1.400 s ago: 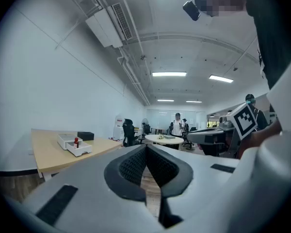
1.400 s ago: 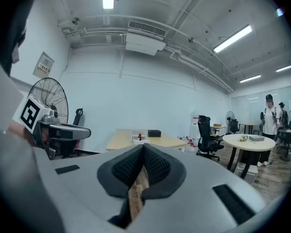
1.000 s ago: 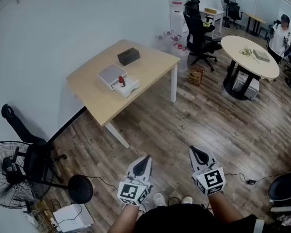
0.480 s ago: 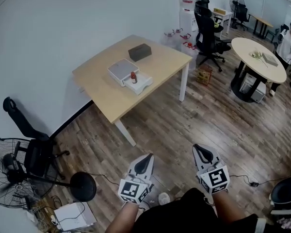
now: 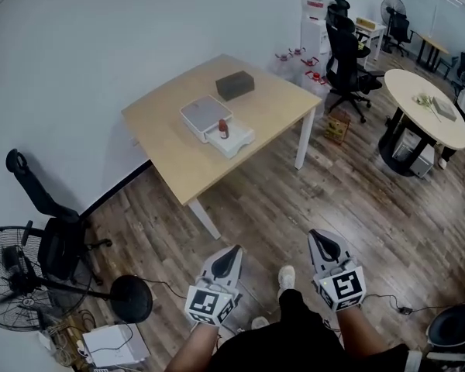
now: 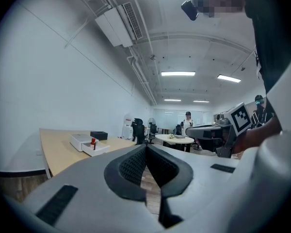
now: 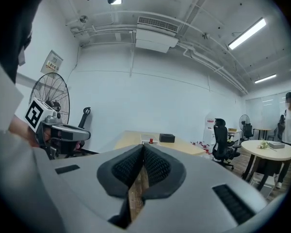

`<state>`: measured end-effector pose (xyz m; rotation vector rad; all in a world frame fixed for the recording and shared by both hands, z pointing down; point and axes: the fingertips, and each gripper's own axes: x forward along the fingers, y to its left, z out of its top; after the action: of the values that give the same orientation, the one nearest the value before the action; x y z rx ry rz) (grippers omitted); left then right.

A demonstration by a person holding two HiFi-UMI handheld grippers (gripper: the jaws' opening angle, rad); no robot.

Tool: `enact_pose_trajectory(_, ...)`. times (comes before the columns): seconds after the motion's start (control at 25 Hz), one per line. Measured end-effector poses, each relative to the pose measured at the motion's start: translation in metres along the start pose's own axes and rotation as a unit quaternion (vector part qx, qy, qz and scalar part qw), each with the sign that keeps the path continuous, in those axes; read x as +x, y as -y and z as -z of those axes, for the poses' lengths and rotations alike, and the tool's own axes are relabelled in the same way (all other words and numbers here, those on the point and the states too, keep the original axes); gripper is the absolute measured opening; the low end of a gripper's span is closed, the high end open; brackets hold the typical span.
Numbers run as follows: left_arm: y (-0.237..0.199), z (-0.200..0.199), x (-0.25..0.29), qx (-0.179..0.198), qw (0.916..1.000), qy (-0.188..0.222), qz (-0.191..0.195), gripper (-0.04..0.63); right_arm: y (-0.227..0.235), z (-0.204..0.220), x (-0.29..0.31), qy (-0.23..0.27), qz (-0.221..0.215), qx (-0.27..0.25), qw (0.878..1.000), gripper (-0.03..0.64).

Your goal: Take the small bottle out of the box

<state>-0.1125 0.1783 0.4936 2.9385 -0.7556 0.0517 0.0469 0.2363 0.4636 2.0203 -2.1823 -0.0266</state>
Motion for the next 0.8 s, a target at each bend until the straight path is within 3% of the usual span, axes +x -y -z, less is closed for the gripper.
enact_pose_trajectory(0.56,-0.064,-0.015,0.151,0.006,0.9988,-0.017,-0.045,0.012,0.110,0.003,0.129,0.019,-0.051,0.010,0.998,0.012)
enact_pose_trajectory(0.8,-0.084,-0.003,0.200,0.021,0.9965,-0.052,-0.062,0.012,0.150,0.009,0.180,0.013,-0.063,0.015,0.998,0.012)
